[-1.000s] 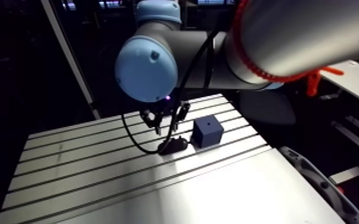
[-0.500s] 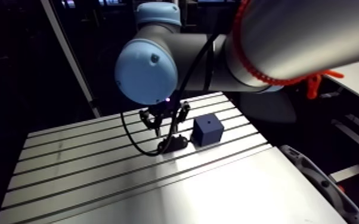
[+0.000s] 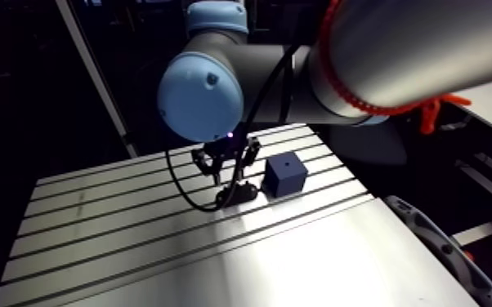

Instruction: Pick up the M10 bolt and insert it into the hole until fully seated.

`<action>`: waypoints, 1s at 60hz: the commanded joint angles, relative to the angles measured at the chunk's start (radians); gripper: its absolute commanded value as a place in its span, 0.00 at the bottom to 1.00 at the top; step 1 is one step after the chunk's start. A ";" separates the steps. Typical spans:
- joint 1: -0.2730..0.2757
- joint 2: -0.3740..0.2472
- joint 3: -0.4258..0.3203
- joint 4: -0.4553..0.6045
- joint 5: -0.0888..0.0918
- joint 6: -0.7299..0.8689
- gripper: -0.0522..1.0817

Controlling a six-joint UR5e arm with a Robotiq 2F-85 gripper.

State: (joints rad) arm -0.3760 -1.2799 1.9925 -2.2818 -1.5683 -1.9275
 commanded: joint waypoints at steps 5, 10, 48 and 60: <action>0.000 0.004 0.001 -0.017 -0.017 -0.002 0.47; 0.000 0.004 0.001 -0.017 -0.019 -0.010 0.47; 0.000 0.004 0.016 -0.017 -0.017 -0.020 0.48; 0.000 0.004 0.016 -0.017 -0.016 -0.019 0.48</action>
State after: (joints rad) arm -0.3761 -1.2754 2.0082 -2.2988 -1.5854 -1.9472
